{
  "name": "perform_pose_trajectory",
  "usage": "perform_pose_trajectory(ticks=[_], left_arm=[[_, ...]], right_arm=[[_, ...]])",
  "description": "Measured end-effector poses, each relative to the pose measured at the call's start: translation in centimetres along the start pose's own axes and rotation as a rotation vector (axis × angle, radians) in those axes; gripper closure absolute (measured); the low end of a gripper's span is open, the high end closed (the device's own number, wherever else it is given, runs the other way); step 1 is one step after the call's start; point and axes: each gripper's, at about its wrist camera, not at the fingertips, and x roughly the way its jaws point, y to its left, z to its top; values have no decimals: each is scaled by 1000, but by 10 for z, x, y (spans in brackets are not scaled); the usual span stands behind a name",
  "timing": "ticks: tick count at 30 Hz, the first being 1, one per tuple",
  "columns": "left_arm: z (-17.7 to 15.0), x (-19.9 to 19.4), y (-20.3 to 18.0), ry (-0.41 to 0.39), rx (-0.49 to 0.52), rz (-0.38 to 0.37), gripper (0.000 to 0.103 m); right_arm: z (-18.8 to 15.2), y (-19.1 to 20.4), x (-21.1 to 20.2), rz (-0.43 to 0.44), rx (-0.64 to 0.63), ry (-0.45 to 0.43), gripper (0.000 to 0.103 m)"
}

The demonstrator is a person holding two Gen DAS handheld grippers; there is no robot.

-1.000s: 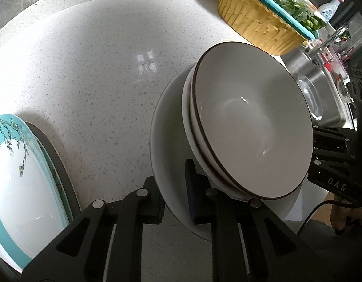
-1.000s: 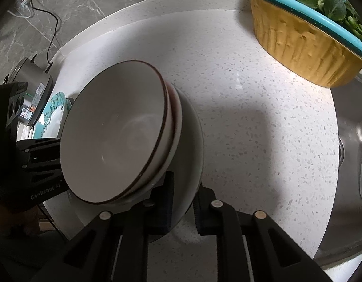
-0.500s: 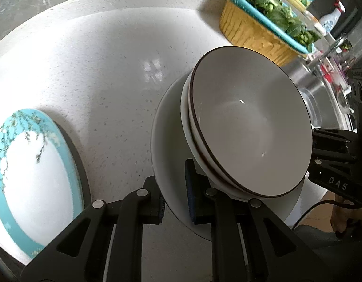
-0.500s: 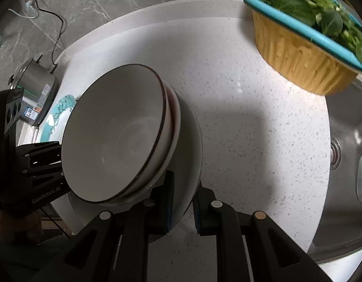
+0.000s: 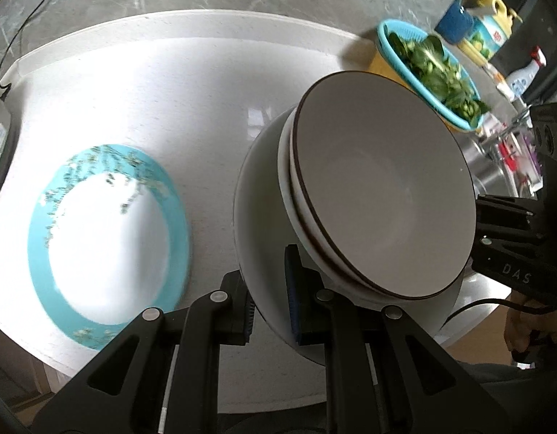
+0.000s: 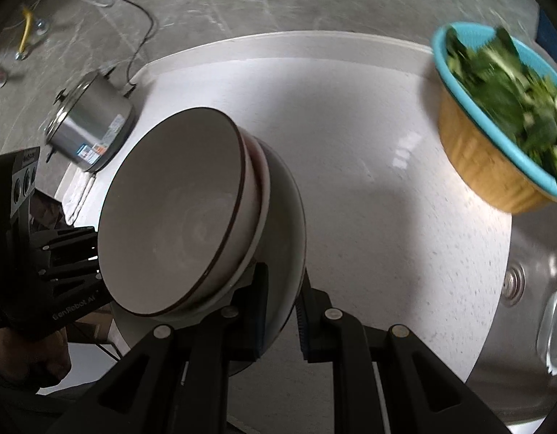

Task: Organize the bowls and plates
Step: 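Carry the bowl stack with both grippers onto the teal-rimmed plate stack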

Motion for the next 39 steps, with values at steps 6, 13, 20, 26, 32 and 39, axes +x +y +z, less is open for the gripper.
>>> perform_pose_trajectory(ticks=[6, 13, 20, 26, 32, 39], left_arm=[[9, -29, 51, -23, -6, 3, 90], [3, -47, 124, -24, -32, 14, 90], [-6, -45, 187, -6, -29, 23, 90], [-10, -32, 222, 17, -15, 22, 90], [-15, -14, 256, 43, -6, 17, 90], [-16, 3, 271, 62, 22, 3, 90]], right_arm=[[17, 40, 9, 7, -12, -6, 87], [42, 96, 34, 19, -33, 4, 87], [54, 133, 61, 23, -36, 16, 87], [57, 151, 89, 18, -21, 40, 87], [59, 163, 113, 5, -9, 59, 87], [59, 167, 125, -26, -7, 74, 88]])
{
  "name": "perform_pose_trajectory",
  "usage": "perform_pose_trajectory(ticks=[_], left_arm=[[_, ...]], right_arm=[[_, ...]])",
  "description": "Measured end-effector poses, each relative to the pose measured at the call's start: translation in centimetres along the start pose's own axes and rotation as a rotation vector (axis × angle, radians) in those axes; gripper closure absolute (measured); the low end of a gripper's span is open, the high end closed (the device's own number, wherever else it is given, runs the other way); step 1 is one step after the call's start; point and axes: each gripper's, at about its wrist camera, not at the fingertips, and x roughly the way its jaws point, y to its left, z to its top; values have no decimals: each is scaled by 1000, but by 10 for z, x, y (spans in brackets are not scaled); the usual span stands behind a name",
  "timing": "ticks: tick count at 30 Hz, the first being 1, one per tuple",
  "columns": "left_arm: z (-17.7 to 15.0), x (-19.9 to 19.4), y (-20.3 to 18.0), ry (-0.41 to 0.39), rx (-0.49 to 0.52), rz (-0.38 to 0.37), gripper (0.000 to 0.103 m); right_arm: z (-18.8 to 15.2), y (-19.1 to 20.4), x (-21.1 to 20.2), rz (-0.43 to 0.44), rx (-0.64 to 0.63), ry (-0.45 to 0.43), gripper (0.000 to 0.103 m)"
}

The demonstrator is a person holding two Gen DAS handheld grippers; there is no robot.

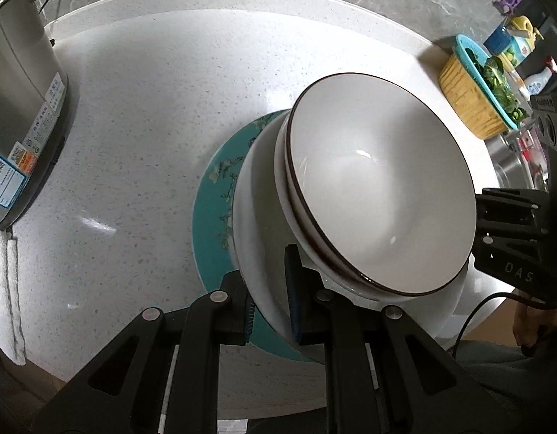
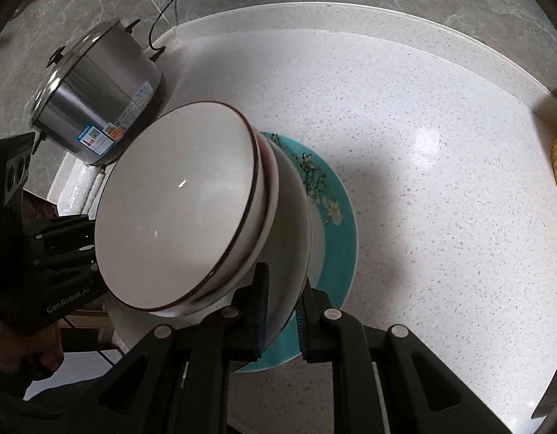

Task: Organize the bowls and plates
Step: 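Carry the bowl stack with both grippers onto the teal-rimmed plate stack, then open both grippers to release the bowl stack on the plates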

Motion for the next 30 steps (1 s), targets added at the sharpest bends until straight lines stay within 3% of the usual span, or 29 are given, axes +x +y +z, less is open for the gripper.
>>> perform_pose_trajectory(ticks=[14, 30], left_arm=[[10, 31, -6, 19, 13, -11, 90], [3, 29, -9, 5, 10, -5, 90]], right_arm=[[0, 5, 16, -23, 16, 7, 88], [-6, 4, 19, -27, 18, -6, 88]])
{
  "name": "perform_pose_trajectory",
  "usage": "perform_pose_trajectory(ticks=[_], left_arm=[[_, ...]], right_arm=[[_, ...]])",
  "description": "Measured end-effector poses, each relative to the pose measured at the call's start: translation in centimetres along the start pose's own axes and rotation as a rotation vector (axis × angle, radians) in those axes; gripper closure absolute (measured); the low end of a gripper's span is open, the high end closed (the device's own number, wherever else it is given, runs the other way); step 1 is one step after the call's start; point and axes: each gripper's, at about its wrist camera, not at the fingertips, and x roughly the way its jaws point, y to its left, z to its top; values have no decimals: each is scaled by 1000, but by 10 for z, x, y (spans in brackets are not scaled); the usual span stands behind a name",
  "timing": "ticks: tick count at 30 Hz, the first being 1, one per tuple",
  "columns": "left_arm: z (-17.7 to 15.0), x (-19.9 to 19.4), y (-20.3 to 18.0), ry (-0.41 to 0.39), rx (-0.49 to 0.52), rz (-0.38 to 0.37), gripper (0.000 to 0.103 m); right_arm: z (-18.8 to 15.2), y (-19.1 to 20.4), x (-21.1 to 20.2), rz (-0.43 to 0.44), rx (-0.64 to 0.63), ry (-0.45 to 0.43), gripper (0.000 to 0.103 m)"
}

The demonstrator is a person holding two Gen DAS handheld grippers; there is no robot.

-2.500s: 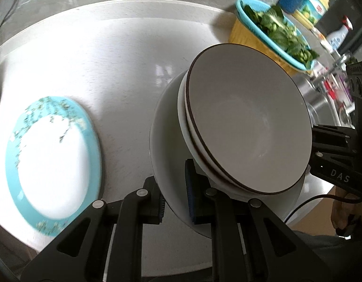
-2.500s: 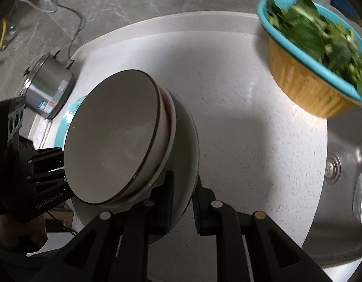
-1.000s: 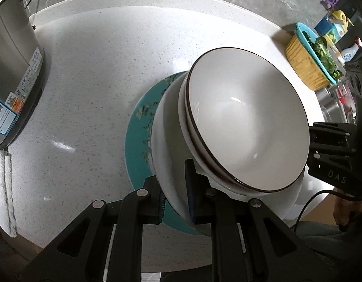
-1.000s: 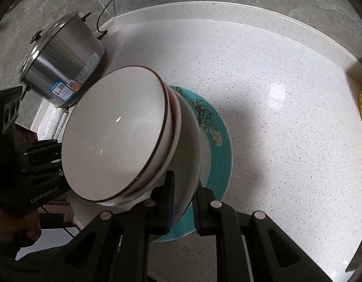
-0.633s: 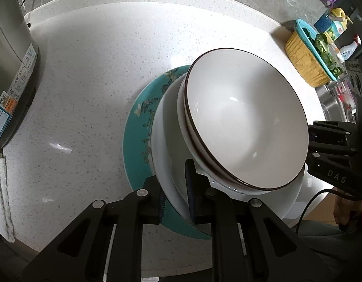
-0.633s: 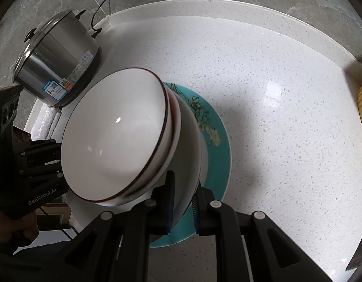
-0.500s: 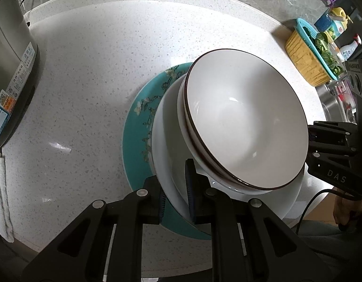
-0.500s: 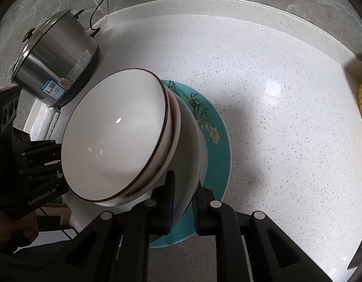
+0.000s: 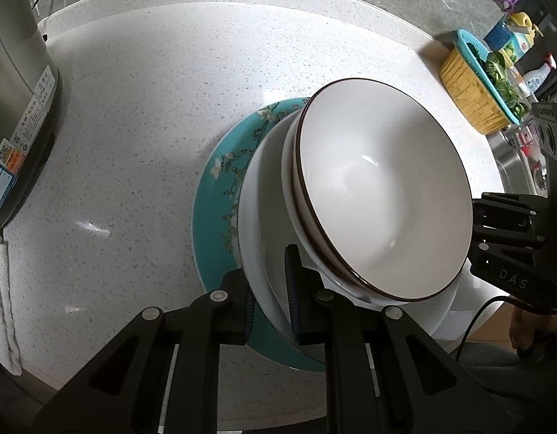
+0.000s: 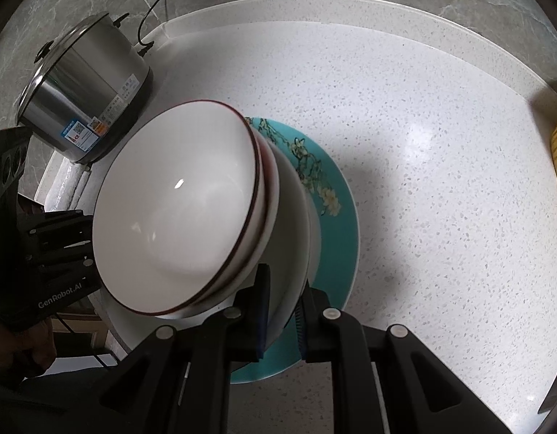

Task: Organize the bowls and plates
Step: 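Open both grippers to release the bowl stack on the plates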

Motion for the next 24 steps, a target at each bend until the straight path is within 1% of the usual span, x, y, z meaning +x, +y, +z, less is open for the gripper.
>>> perform_pose_trajectory(ticks=[4, 7, 10, 12, 13, 15, 17, 18, 20, 21, 22, 23, 24], left_arm=[[-2, 0, 1, -5, -4, -6, 90], [-3, -2, 3, -12, -8, -13, 89], [-4, -8, 6, -27, -6, -23, 89], [-5, -12, 7, -29, 2, -28, 87], [-5, -15, 8, -30, 4, -29, 84], [-7, -20, 9, -32, 10, -36, 73], [-9, -27, 11, -32, 13, -34, 56], [-9, -31, 13, -34, 14, -38, 52], [-10, -40, 17, -34, 15, -45, 40], [-10, -48, 20, -41, 13, -50, 36], [-9, -55, 22, -49, 16, -55, 32], [-7, -65, 23, -63, 20, -54, 32], [-5, -72, 24, -77, 22, -49, 31]], right_arm=[[-1, -1, 0, 0, 4, -5, 88], [-1, 0, -1, 2, 7, -8, 84], [-2, 2, -4, -13, 9, -20, 83], [-2, 2, -7, -23, 14, -30, 83], [-3, 2, -10, -31, 17, -38, 82], [-4, 3, -16, -41, 23, -51, 81], [-7, 3, -24, -58, 33, -63, 72], [-10, 3, -29, -70, 41, -73, 69], [-15, 1, -37, -81, 58, -84, 57], [-19, -1, -44, -88, 76, -97, 53], [-22, -3, -49, -95, 90, -107, 46], [-25, -4, -56, -104, 105, -119, 43], [-29, -6, -63, -112, 120, -133, 42]])
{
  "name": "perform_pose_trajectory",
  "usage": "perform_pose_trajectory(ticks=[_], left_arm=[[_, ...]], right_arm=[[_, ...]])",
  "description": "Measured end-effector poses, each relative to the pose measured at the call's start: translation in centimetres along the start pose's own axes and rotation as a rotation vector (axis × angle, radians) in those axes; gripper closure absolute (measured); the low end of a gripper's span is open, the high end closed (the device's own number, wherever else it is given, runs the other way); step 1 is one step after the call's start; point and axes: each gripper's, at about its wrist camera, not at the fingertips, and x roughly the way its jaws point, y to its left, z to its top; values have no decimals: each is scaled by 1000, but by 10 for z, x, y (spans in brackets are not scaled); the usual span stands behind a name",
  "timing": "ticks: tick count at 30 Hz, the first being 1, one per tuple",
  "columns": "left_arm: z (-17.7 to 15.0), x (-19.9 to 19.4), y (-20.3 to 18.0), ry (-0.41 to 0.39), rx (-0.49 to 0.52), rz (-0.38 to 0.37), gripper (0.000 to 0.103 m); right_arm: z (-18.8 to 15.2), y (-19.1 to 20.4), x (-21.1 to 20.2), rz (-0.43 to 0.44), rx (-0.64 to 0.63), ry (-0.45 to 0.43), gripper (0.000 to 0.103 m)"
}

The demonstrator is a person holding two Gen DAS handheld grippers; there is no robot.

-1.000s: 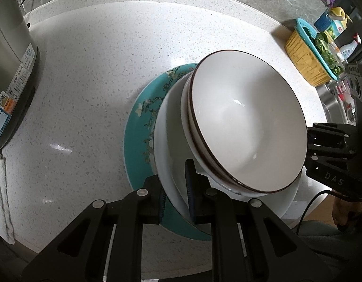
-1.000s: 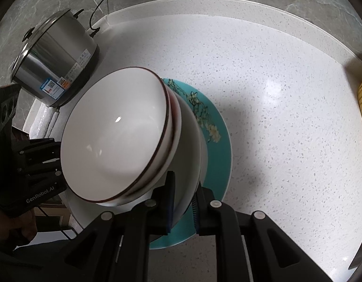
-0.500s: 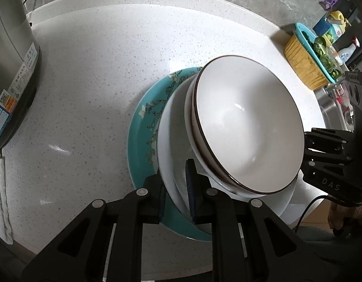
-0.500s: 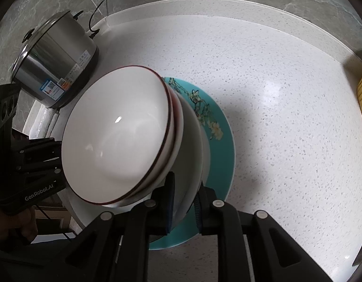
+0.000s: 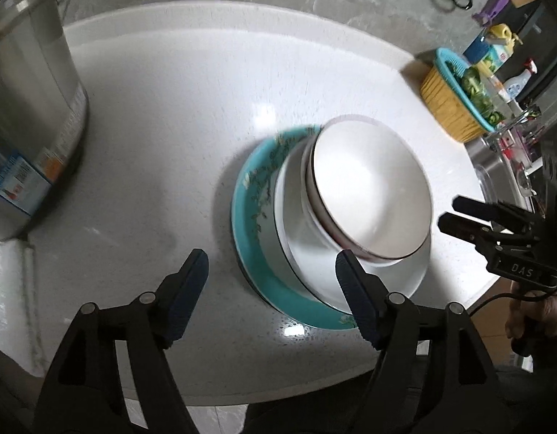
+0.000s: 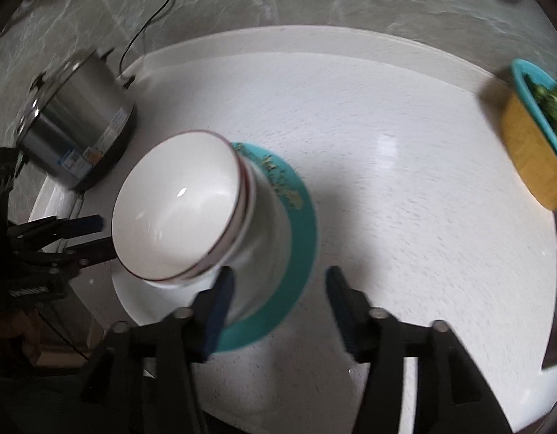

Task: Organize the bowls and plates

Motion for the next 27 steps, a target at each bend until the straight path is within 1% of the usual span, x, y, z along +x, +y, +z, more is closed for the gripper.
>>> perform_pose_trajectory(ticks=[1, 2, 3, 4, 5, 7, 9, 10, 12, 14, 17, 18, 20, 23, 25, 26, 27], left_arm=[[3, -6, 0, -15, -1, 3, 24], [7, -15, 0, -38, -4, 3, 13], [10, -23, -2, -64, -8, 3, 7], [13, -29, -5, -81, -9, 9, 0], [15, -37, -11, -105, -8, 20, 0], [15, -44, -22, -127, 4, 27, 0], [12, -45, -38, -124, 21, 57, 0], [9, -45, -43, -120, 26, 66, 0], [3, -43, -57, -100, 28, 60, 0], [-7, -48, -68, -92, 34, 39, 0], [-17, -56, -85, -118, 75, 83, 0], [-19, -59, -88, -120, 83, 122, 0], [-24, -61, -91, -119, 101, 166, 0], [-24, -62, -84, -94, 71, 219, 0], [-21, -61, -77, -79, 58, 232, 0], [-20, -63, -71, -87, 62, 218, 0], [-14, -63, -66, -96, 78, 189, 0]], right_arm=[[-1, -3, -6, -6, 15, -10, 42], [-2, -6, -12, -10, 31, -20, 39], [-2, -7, -17, -13, 44, -31, 35], [-1, -8, -21, -14, 54, -41, 27], [-1, -10, -26, -12, 66, -53, 20], [0, -13, -40, 4, 93, -95, 16], [0, -12, -48, 27, 103, -126, 4], [-1, -12, -53, 36, 108, -152, 0], [-2, -9, -58, 54, 118, -182, 0], [-5, -7, -60, 59, 137, -182, 0], [-14, -3, -67, 60, 171, -200, 0], [-19, -1, -70, 48, 180, -203, 0], [-25, 1, -76, 22, 198, -202, 0], [-33, 8, -89, -48, 221, -227, 0], [-35, 15, -94, -109, 228, -236, 0], [-35, 20, -95, -138, 240, -240, 0], [-35, 23, -96, -158, 256, -246, 0]])
